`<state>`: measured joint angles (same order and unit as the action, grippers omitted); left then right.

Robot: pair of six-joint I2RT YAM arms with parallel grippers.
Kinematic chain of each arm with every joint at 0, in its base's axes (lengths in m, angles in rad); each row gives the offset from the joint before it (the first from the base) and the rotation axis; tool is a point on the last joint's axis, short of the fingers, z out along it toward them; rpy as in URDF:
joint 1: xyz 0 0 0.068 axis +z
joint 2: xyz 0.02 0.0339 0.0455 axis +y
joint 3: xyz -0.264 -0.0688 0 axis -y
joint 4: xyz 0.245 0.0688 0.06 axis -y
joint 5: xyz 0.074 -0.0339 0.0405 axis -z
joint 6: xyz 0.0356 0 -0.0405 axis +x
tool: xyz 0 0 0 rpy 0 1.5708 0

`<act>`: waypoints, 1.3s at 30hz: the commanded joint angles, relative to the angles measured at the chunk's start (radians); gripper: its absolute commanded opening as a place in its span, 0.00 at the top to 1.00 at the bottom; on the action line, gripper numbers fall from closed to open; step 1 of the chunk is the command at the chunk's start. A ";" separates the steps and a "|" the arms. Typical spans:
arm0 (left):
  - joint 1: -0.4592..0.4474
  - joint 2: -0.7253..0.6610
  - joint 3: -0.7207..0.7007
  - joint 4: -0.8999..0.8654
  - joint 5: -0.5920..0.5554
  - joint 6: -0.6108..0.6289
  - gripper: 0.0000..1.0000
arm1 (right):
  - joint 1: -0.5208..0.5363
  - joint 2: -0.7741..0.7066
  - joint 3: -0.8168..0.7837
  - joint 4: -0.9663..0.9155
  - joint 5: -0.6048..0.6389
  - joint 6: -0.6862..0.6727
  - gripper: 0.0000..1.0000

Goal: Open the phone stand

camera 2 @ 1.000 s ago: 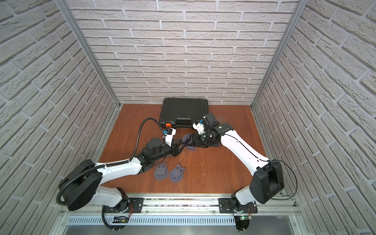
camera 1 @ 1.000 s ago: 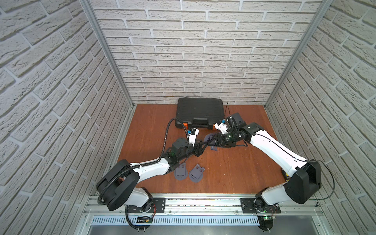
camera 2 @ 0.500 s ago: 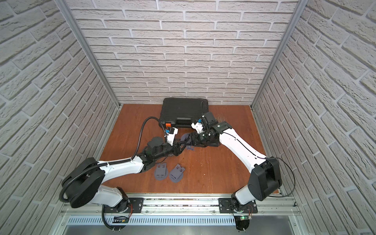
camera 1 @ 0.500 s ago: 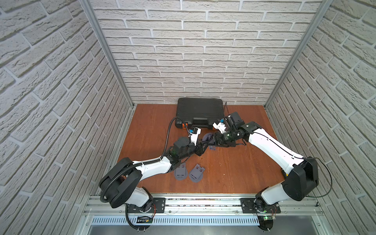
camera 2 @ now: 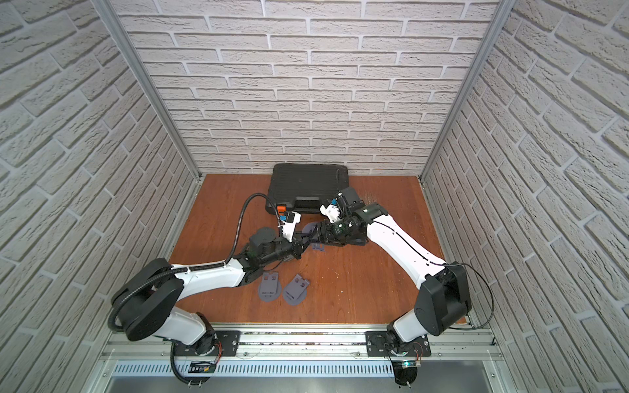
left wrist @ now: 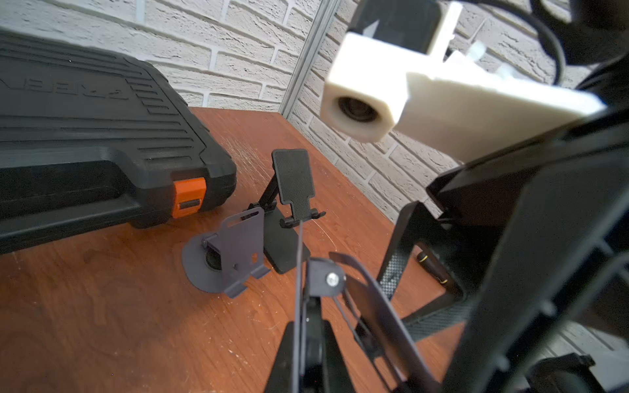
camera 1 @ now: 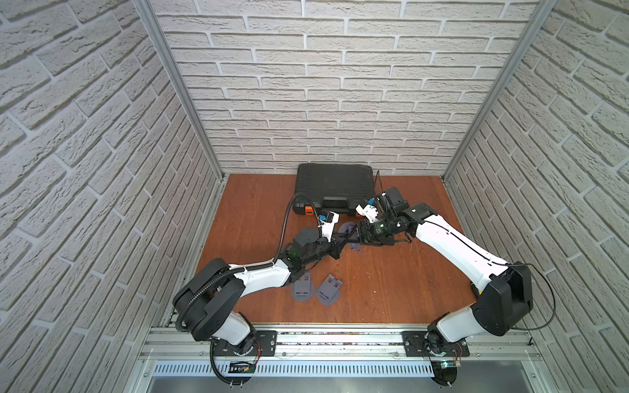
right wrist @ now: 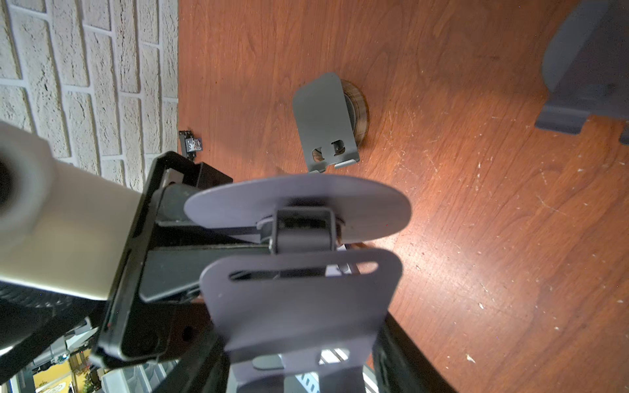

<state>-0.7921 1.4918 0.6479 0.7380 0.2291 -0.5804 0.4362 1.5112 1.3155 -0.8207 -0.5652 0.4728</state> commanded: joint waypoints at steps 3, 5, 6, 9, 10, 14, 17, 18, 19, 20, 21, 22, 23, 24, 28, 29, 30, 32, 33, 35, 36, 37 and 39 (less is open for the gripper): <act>0.008 0.007 0.024 0.084 0.020 -0.013 1.00 | -0.002 -0.005 -0.004 0.053 -0.023 0.011 0.84; 0.008 0.008 0.027 0.090 0.022 -0.016 1.00 | -0.001 -0.005 -0.007 0.067 -0.027 0.023 0.79; 0.008 0.010 0.028 0.094 0.022 -0.019 1.00 | -0.001 -0.003 -0.010 0.075 -0.027 0.028 0.76; 0.008 0.017 0.037 0.107 0.033 -0.029 1.00 | 0.004 0.000 -0.010 0.080 -0.009 0.036 0.67; 0.008 0.020 0.040 0.112 0.035 -0.035 1.00 | 0.008 -0.002 -0.010 0.079 0.004 0.039 0.63; 0.009 0.033 0.045 0.134 0.037 -0.052 1.00 | 0.017 -0.012 -0.006 0.090 0.048 0.056 0.53; 0.011 0.037 0.047 0.135 0.039 -0.056 1.00 | 0.018 -0.027 0.003 0.096 0.088 0.070 0.47; 0.012 0.036 0.047 0.135 0.039 -0.057 1.00 | 0.018 -0.030 0.006 0.098 0.098 0.074 0.45; 0.013 0.036 0.047 0.135 0.039 -0.057 1.00 | 0.018 -0.034 0.010 0.100 0.106 0.077 0.43; 0.013 0.033 0.045 0.134 0.039 -0.057 1.00 | 0.017 -0.037 0.013 0.105 0.112 0.082 0.41; 0.013 0.032 0.044 0.135 0.038 -0.059 1.00 | 0.017 -0.039 0.016 0.107 0.118 0.085 0.34; 0.014 0.029 0.044 0.134 0.040 -0.061 1.00 | 0.018 -0.039 0.020 0.109 0.123 0.087 0.30; 0.015 0.027 0.044 0.133 0.042 -0.061 1.00 | 0.018 -0.037 0.024 0.109 0.127 0.087 0.27; 0.015 0.025 0.044 0.133 0.044 -0.060 1.00 | 0.018 -0.036 0.029 0.109 0.132 0.087 0.27; 0.018 0.013 0.044 0.124 0.045 -0.057 1.00 | 0.017 -0.038 0.045 0.107 0.162 0.088 0.22; 0.019 0.009 0.043 0.121 0.047 -0.056 1.00 | 0.018 -0.040 0.050 0.106 0.170 0.089 0.22; 0.018 0.009 0.042 0.120 0.047 -0.055 1.00 | 0.018 -0.041 0.056 0.103 0.181 0.091 0.22; 0.022 0.007 0.039 0.113 0.047 -0.053 1.00 | 0.018 -0.048 0.066 0.103 0.198 0.091 0.22; 0.023 0.007 0.038 0.112 0.045 -0.053 1.00 | 0.017 -0.051 0.072 0.102 0.204 0.092 0.23; 0.025 0.007 0.032 0.112 0.045 -0.052 1.00 | 0.018 -0.051 0.083 0.104 0.203 0.087 0.27; 0.027 0.007 0.029 0.114 0.044 -0.053 1.00 | 0.016 -0.047 0.088 0.104 0.197 0.084 0.28; 0.028 0.007 0.027 0.117 0.044 -0.053 1.00 | 0.017 -0.041 0.095 0.099 0.191 0.081 0.29; 0.029 0.007 0.022 0.124 0.041 -0.055 1.00 | 0.016 -0.024 0.111 0.072 0.190 0.072 0.30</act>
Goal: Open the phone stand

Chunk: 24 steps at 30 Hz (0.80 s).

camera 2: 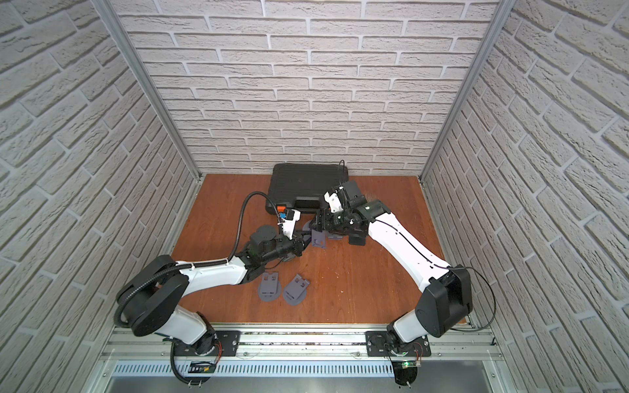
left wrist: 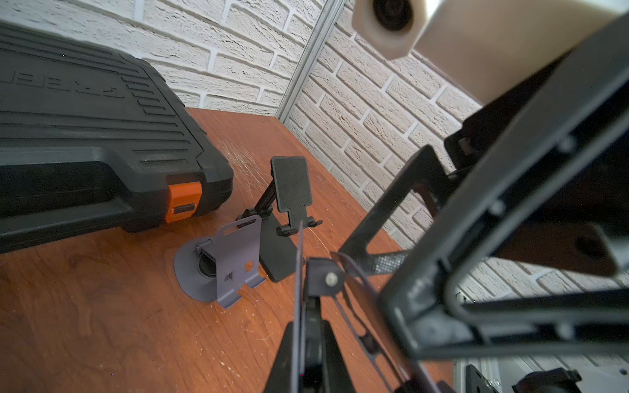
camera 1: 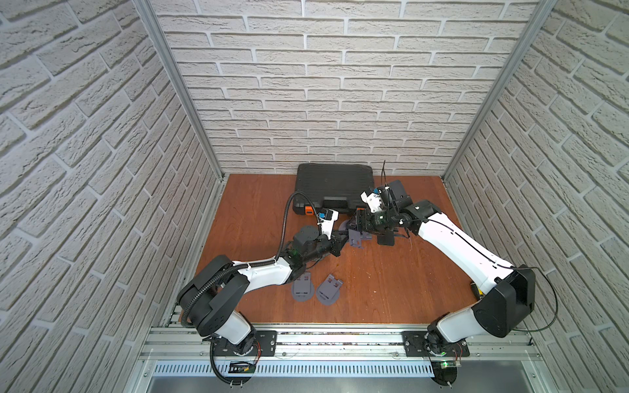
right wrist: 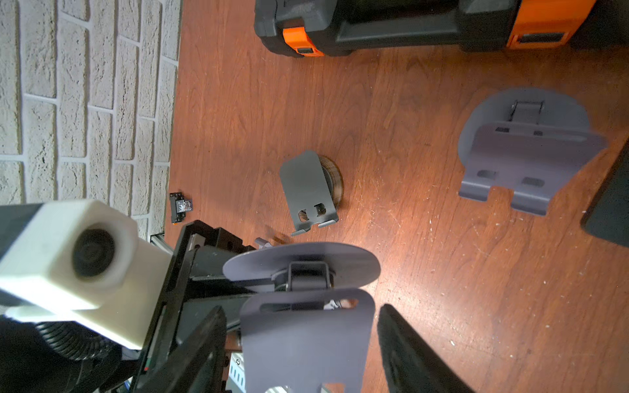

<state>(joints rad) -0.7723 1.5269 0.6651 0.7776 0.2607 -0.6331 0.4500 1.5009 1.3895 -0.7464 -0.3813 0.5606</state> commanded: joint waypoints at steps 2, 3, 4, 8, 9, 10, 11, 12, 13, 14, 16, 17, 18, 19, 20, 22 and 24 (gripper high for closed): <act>0.010 -0.029 0.004 0.090 0.009 -0.005 1.00 | 0.003 -0.005 0.036 -0.008 0.006 -0.016 0.30; 0.010 -0.029 0.005 0.092 0.009 -0.005 1.00 | 0.003 -0.002 0.031 -0.007 0.006 -0.018 0.30; 0.011 -0.028 0.005 0.093 0.009 -0.006 1.00 | 0.003 0.000 0.029 -0.008 0.006 -0.018 0.30; 0.011 -0.027 0.010 0.094 0.016 -0.007 1.00 | 0.003 0.007 0.023 -0.001 0.009 -0.021 0.30; 0.010 -0.027 0.010 0.095 0.018 -0.007 1.00 | 0.003 0.010 0.023 -0.001 0.007 -0.024 0.30; 0.011 -0.027 0.010 0.095 0.018 -0.006 1.00 | 0.003 0.013 0.023 -0.002 0.007 -0.024 0.30; 0.011 -0.027 0.010 0.097 0.019 -0.007 1.00 | 0.002 0.015 0.023 -0.002 0.007 -0.026 0.30; 0.011 -0.027 0.009 0.098 0.019 -0.007 1.00 | 0.002 0.017 0.022 -0.002 0.007 -0.027 0.31; 0.011 -0.029 0.010 0.098 0.019 -0.007 1.00 | 0.002 0.020 0.023 -0.002 0.007 -0.027 0.31; 0.011 -0.028 0.010 0.100 0.020 -0.008 1.00 | 0.002 0.025 0.023 -0.003 0.004 -0.028 0.31; 0.011 -0.031 0.008 0.103 0.019 -0.008 1.00 | 0.001 0.033 0.023 -0.003 -0.003 -0.031 0.32; 0.011 -0.033 0.007 0.103 0.020 -0.007 1.00 | 0.000 0.036 0.023 -0.005 -0.004 -0.032 0.33; 0.011 -0.033 0.007 0.102 0.018 -0.007 1.00 | 0.000 0.038 0.021 -0.004 -0.004 -0.031 0.33; 0.011 -0.035 0.007 0.103 0.018 -0.007 1.00 | 0.000 0.039 0.019 -0.003 -0.004 -0.032 0.33; 0.011 -0.035 0.006 0.102 0.020 -0.007 1.00 | -0.002 0.039 0.015 0.000 -0.005 -0.030 0.33; 0.011 -0.035 0.007 0.101 0.020 -0.007 1.00 | -0.004 0.038 0.006 0.011 -0.012 -0.027 0.34; 0.011 -0.035 0.005 0.101 0.019 -0.006 1.00 | -0.005 0.038 0.003 0.022 -0.024 -0.024 0.35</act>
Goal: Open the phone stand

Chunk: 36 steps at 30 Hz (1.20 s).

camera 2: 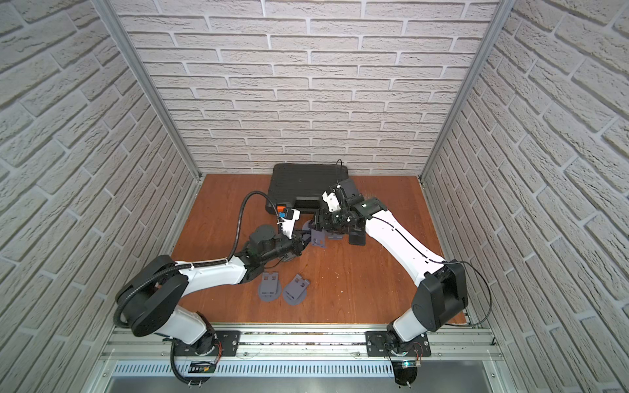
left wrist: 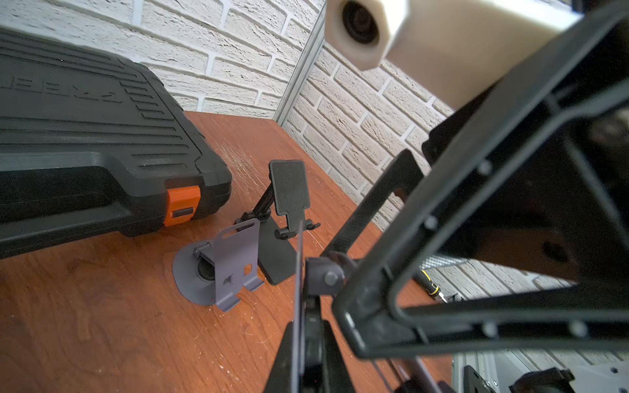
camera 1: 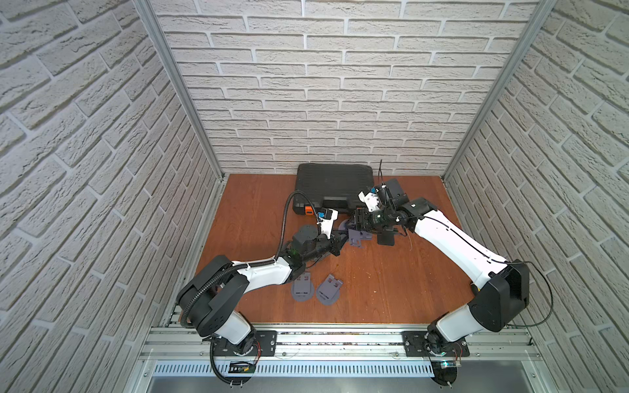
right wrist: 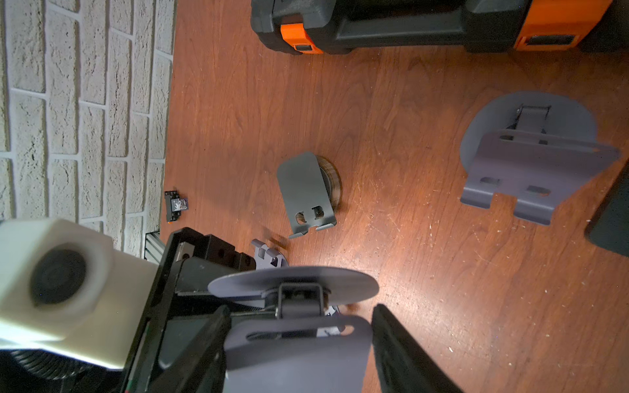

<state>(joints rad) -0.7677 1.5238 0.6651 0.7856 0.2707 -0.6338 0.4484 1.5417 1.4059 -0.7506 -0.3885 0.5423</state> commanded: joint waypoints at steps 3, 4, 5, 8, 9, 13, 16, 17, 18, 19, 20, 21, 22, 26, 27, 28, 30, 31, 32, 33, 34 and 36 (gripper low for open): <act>0.007 -0.031 0.004 0.094 0.009 -0.005 1.00 | -0.004 -0.002 -0.016 0.029 -0.024 -0.006 0.36; 0.007 -0.032 0.003 0.094 0.007 -0.006 1.00 | -0.005 0.000 -0.018 0.031 -0.025 -0.005 0.36; 0.007 -0.032 0.004 0.095 0.008 -0.006 1.00 | -0.005 -0.001 -0.018 0.031 -0.029 -0.007 0.36; 0.006 -0.027 0.004 0.097 0.005 -0.004 1.00 | -0.005 0.001 -0.020 0.036 -0.041 -0.007 0.40; 0.006 -0.026 0.005 0.097 0.005 -0.006 1.00 | -0.005 0.001 -0.019 0.037 -0.040 -0.008 0.44; 0.007 -0.016 0.005 0.096 -0.012 -0.011 1.00 | -0.006 -0.005 -0.016 0.036 -0.035 -0.012 0.60; 0.011 -0.010 0.008 0.071 -0.045 -0.018 1.00 | -0.005 -0.021 -0.016 0.032 -0.016 -0.016 0.68; 0.014 -0.008 0.008 0.054 -0.066 -0.019 1.00 | -0.006 -0.029 -0.015 0.030 -0.004 -0.016 0.69; 0.017 -0.008 0.008 0.034 -0.091 -0.019 1.00 | -0.006 -0.037 -0.016 0.027 0.008 -0.017 0.71; 0.020 -0.007 0.007 0.016 -0.113 -0.021 1.00 | -0.005 -0.045 -0.016 0.027 0.016 -0.018 0.71; 0.027 -0.005 0.005 -0.002 -0.137 -0.026 1.00 | -0.005 -0.055 -0.017 0.028 0.025 -0.019 0.72; 0.036 -0.004 0.001 -0.013 -0.156 -0.036 1.00 | -0.006 -0.063 -0.019 0.027 0.032 -0.020 0.73; 0.045 -0.001 -0.004 -0.019 -0.171 -0.047 1.00 | -0.006 -0.070 -0.018 0.026 0.035 -0.020 0.74; 0.086 0.010 -0.019 -0.038 -0.209 -0.094 1.00 | -0.005 -0.098 -0.024 0.022 0.054 -0.022 0.75; 0.092 0.013 -0.016 -0.047 -0.217 -0.098 1.00 | -0.006 -0.104 -0.028 0.023 0.056 -0.022 0.76; 0.098 0.013 -0.014 -0.055 -0.225 -0.103 1.00 | -0.005 -0.108 -0.031 0.026 0.057 -0.021 0.76; 0.108 0.020 -0.012 -0.060 -0.235 -0.117 1.00 | -0.005 -0.116 -0.041 0.031 0.056 -0.018 0.77; 0.113 0.023 -0.009 -0.060 -0.238 -0.125 1.00 | -0.004 -0.120 -0.046 0.034 0.056 -0.017 0.77; 0.117 0.027 -0.007 -0.059 -0.242 -0.135 1.00 | -0.004 -0.124 -0.052 0.038 0.057 -0.014 0.77; 0.119 0.031 -0.004 -0.058 -0.244 -0.142 1.00 | -0.005 -0.127 -0.057 0.039 0.059 -0.013 0.77; 0.123 0.036 0.001 -0.059 -0.248 -0.149 1.00 | -0.002 -0.131 -0.062 0.041 0.062 -0.012 0.78; 0.129 0.043 0.009 -0.062 -0.251 -0.165 1.00 | 0.000 -0.139 -0.069 0.041 0.069 -0.012 0.78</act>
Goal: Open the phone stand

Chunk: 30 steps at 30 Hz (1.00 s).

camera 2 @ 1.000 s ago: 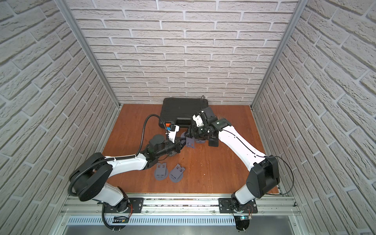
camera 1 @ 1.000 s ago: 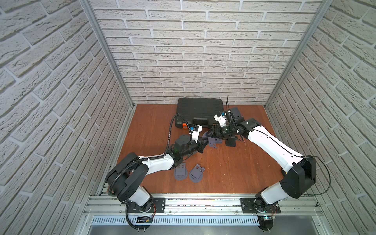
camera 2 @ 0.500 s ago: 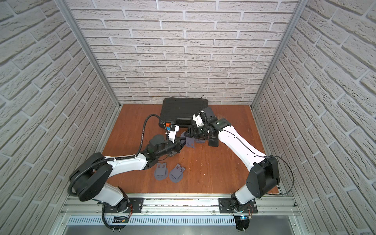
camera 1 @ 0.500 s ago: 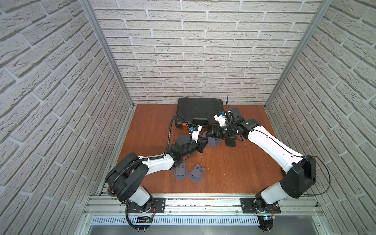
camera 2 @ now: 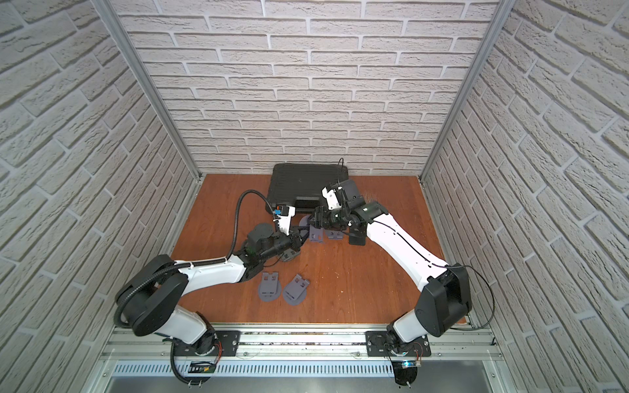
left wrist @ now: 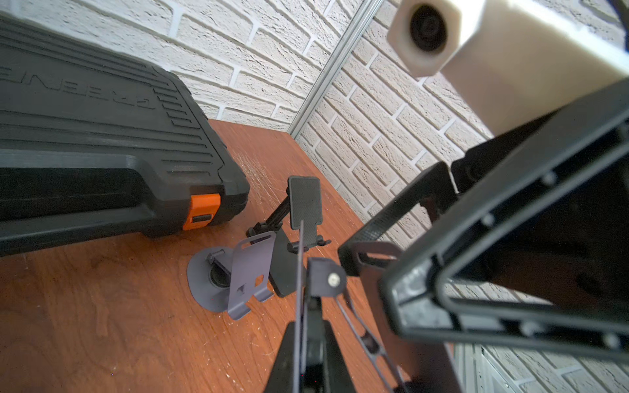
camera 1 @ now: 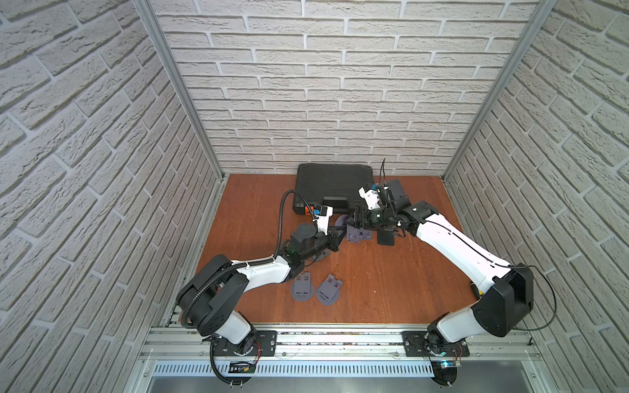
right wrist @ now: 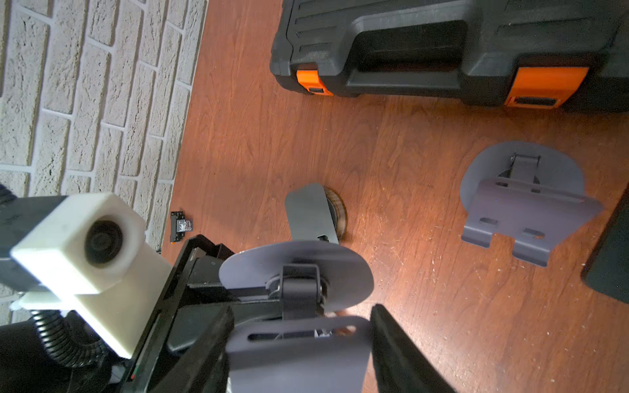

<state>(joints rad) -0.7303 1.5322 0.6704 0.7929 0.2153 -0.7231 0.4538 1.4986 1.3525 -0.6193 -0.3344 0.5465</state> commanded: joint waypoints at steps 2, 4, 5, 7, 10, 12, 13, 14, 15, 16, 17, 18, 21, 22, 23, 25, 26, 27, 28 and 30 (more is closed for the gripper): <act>0.099 0.044 0.013 -0.064 -0.195 -0.094 1.00 | 0.000 -0.103 -0.024 -0.086 0.017 -0.015 0.78; 0.103 0.054 0.021 -0.054 -0.189 -0.112 1.00 | 0.007 -0.109 -0.034 -0.082 0.017 -0.013 0.78; 0.105 0.059 0.027 -0.052 -0.185 -0.122 1.00 | 0.013 -0.110 -0.039 -0.080 0.021 -0.013 0.78; 0.107 0.067 0.039 -0.050 -0.179 -0.138 1.00 | 0.028 -0.113 -0.048 -0.082 0.033 -0.013 0.78; 0.115 0.077 0.052 -0.046 -0.177 -0.169 1.00 | 0.052 -0.115 -0.060 -0.086 0.059 -0.012 0.79; 0.124 0.081 0.055 -0.038 -0.174 -0.194 1.00 | 0.065 -0.118 -0.068 -0.087 0.074 -0.007 0.79; 0.128 0.083 0.057 -0.033 -0.174 -0.207 1.00 | 0.073 -0.120 -0.072 -0.090 0.083 -0.004 0.79; 0.134 0.084 0.059 -0.031 -0.171 -0.218 1.00 | 0.079 -0.123 -0.076 -0.094 0.095 -0.002 0.79; 0.137 0.085 0.061 -0.028 -0.168 -0.224 1.00 | 0.083 -0.125 -0.080 -0.096 0.103 0.000 0.79; 0.142 0.086 0.063 -0.027 -0.166 -0.230 1.00 | 0.088 -0.129 -0.086 -0.093 0.105 0.004 0.79; 0.146 0.085 0.066 -0.027 -0.165 -0.234 1.00 | 0.092 -0.133 -0.092 -0.089 0.106 0.009 0.79; 0.147 0.085 0.068 -0.027 -0.165 -0.238 1.00 | 0.096 -0.135 -0.098 -0.084 0.107 0.012 0.79; 0.154 0.085 0.071 -0.018 -0.164 -0.257 1.00 | 0.110 -0.140 -0.111 -0.078 0.116 0.023 0.79; 0.155 0.086 0.071 -0.014 -0.163 -0.262 1.00 | 0.116 -0.141 -0.114 -0.076 0.120 0.025 0.79; 0.157 0.086 0.072 -0.012 -0.162 -0.267 1.00 | 0.120 -0.142 -0.117 -0.075 0.122 0.028 0.80; 0.157 0.088 0.075 -0.013 -0.157 -0.272 1.00 | 0.130 -0.144 -0.123 -0.071 0.127 0.031 0.80; 0.159 0.088 0.077 -0.012 -0.157 -0.275 1.00 | 0.136 -0.144 -0.125 -0.070 0.128 0.033 0.80; 0.158 0.088 0.077 -0.011 -0.156 -0.279 1.00 | 0.140 -0.144 -0.127 -0.070 0.130 0.035 0.80; 0.162 0.089 0.077 -0.008 -0.153 -0.283 1.00 | 0.144 -0.144 -0.128 -0.069 0.133 0.037 0.80; 0.164 0.089 0.077 -0.005 -0.152 -0.289 1.00 | 0.154 -0.144 -0.131 -0.068 0.138 0.040 0.80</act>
<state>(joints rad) -0.6651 1.5990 0.7136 0.7605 0.2752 -0.9131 0.5533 1.4258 1.2488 -0.5049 -0.0872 0.5945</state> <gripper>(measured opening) 0.110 0.609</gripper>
